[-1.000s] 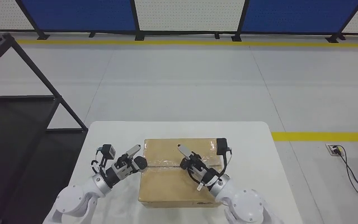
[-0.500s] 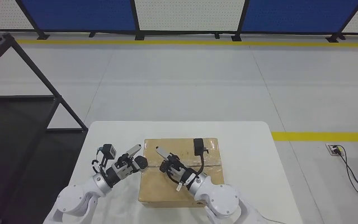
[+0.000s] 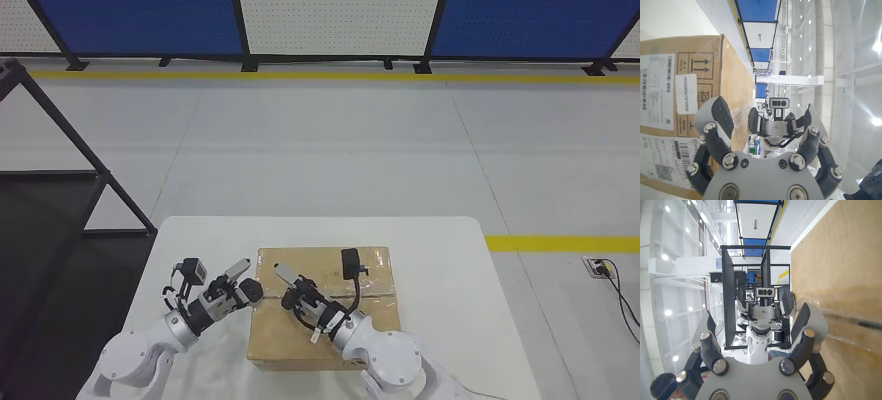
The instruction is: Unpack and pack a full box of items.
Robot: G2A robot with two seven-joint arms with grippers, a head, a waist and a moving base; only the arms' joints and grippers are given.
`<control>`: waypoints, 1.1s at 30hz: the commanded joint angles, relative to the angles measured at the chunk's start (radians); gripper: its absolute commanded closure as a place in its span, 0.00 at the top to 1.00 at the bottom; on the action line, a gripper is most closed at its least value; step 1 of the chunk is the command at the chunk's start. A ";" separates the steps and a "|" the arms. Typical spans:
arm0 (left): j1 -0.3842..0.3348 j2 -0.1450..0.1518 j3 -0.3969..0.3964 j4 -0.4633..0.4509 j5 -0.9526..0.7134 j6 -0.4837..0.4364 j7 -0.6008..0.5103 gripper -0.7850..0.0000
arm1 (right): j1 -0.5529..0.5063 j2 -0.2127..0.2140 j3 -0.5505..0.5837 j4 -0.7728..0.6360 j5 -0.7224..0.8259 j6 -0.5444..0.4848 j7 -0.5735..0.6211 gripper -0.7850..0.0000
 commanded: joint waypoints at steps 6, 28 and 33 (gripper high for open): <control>0.009 0.003 -0.011 -0.001 -0.005 -0.001 -0.006 1.00 | 0.046 -0.024 -0.023 0.060 0.005 0.057 -0.040 1.00; 0.001 0.004 0.013 -0.014 -0.004 0.005 0.005 1.00 | -0.121 -0.003 0.135 -0.079 -0.073 0.095 -0.068 1.00; 0.004 0.006 0.003 -0.016 -0.014 0.000 0.005 1.00 | -0.155 0.003 0.180 -0.101 -0.074 0.102 -0.061 1.00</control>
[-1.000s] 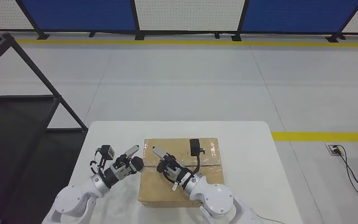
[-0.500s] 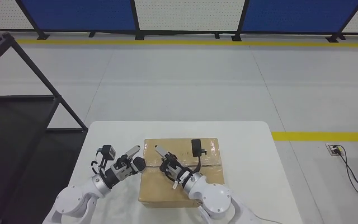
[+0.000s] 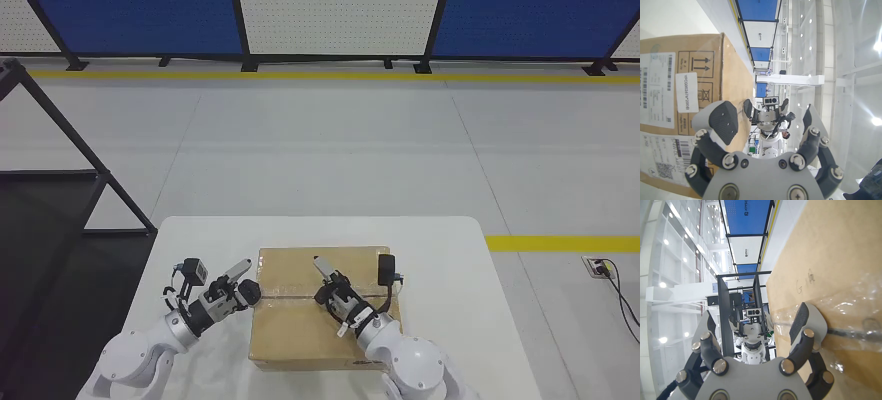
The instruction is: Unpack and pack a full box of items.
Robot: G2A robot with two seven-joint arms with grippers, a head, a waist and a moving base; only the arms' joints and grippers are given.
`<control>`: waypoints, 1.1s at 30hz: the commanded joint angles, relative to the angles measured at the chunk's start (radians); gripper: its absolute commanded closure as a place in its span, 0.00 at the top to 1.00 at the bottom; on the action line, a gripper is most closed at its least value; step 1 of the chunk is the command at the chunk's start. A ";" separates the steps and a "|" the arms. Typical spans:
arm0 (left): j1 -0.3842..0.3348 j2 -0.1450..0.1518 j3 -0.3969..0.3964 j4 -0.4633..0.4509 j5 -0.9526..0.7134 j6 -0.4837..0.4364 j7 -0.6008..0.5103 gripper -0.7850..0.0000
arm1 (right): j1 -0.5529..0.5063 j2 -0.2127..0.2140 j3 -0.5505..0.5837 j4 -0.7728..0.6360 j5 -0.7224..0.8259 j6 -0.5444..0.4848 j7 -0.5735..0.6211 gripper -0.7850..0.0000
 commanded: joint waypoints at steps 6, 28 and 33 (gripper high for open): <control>0.019 0.004 -0.045 -0.024 -0.044 -0.021 0.004 1.00 | -0.054 0.008 0.060 -0.044 -0.004 -0.004 -0.004 1.00; 0.088 0.024 -0.188 -0.030 -0.123 -0.046 -0.012 1.00 | -0.194 0.029 0.261 -0.147 0.033 -0.027 -0.029 1.00; 0.092 0.026 -0.200 -0.028 -0.130 -0.048 -0.015 1.00 | -0.224 0.033 0.308 -0.153 0.060 -0.042 -0.039 1.00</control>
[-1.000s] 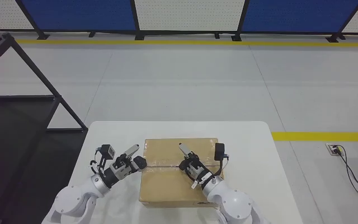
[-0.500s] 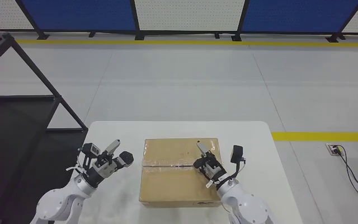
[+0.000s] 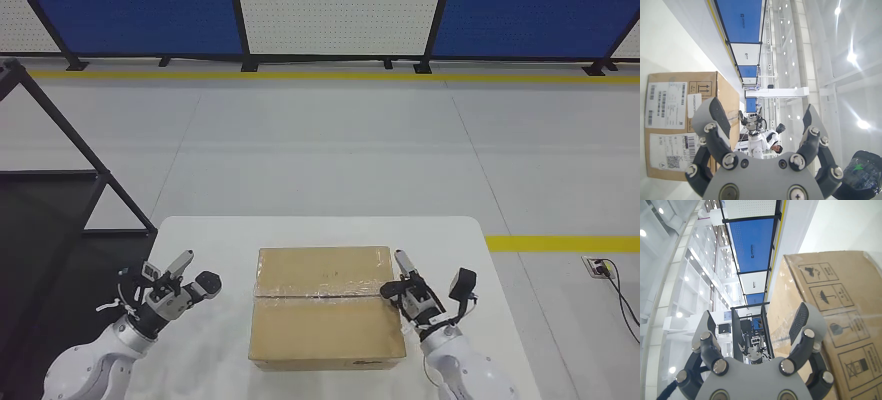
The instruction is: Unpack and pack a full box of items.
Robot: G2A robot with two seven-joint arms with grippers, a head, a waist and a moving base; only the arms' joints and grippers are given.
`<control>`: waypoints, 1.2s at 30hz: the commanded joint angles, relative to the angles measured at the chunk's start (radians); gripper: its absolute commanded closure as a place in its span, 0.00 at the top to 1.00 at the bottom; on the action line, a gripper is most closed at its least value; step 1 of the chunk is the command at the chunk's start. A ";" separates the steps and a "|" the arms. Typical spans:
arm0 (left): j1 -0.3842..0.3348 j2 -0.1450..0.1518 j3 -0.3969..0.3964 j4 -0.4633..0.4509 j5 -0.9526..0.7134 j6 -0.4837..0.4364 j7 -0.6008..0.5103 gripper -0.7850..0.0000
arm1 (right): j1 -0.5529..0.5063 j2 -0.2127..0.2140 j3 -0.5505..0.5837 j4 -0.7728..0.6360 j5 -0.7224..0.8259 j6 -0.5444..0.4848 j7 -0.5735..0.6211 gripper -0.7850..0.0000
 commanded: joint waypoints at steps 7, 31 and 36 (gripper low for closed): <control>0.005 0.003 -0.010 0.010 -0.008 -0.004 -0.003 1.00 | -0.059 0.002 0.019 -0.072 0.003 -0.074 -0.009 1.00; 0.087 0.011 -0.088 0.093 -0.082 -0.181 -0.108 1.00 | 0.074 -0.018 -0.204 -0.032 -0.101 -0.002 0.073 1.00; 0.093 0.009 -0.100 0.109 -0.132 -0.207 -0.101 1.00 | 0.174 -0.043 -0.306 0.047 -0.073 0.013 0.065 1.00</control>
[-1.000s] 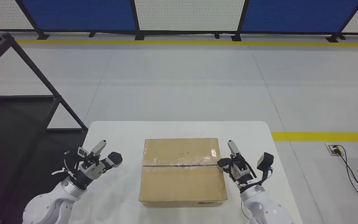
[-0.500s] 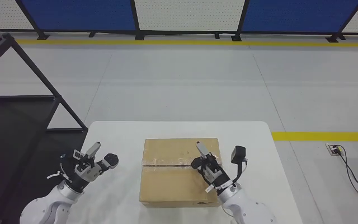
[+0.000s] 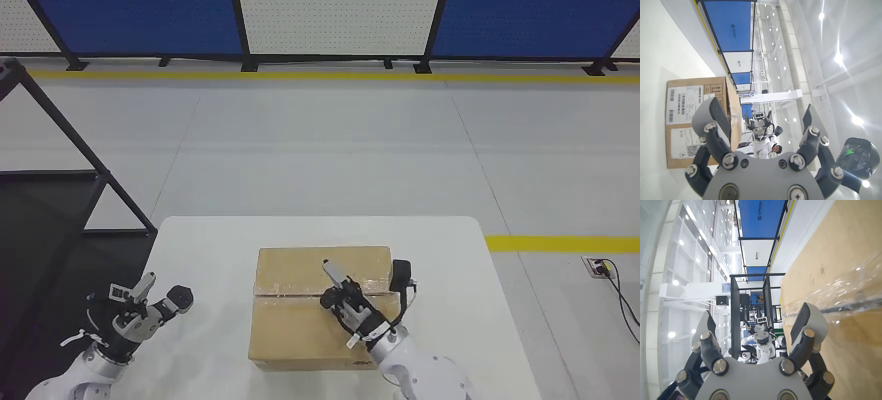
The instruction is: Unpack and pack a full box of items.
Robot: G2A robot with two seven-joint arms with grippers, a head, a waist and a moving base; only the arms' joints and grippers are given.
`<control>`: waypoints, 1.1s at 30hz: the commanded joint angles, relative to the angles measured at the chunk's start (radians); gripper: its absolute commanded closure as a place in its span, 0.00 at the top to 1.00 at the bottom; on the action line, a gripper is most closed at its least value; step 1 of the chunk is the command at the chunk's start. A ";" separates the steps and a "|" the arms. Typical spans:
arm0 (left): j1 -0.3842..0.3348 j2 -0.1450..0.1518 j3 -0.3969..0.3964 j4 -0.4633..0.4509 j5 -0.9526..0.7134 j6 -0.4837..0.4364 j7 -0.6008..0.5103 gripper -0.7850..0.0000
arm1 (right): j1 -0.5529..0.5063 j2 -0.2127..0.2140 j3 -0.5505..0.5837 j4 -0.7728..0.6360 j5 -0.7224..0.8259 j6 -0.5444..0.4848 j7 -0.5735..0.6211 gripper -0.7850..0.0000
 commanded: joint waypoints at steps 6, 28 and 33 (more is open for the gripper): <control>0.020 0.000 -0.010 -0.023 -0.035 -0.001 -0.010 1.00 | 0.196 -0.060 -0.173 0.192 0.080 0.030 -0.055 1.00; 0.013 0.000 0.014 -0.053 -0.027 0.021 -0.038 1.00 | 0.249 -0.130 -0.234 0.322 0.099 0.005 -0.137 1.00; 0.005 0.001 0.018 -0.050 -0.023 0.027 -0.048 1.00 | 0.186 -0.118 -0.190 0.253 0.056 0.015 -0.149 1.00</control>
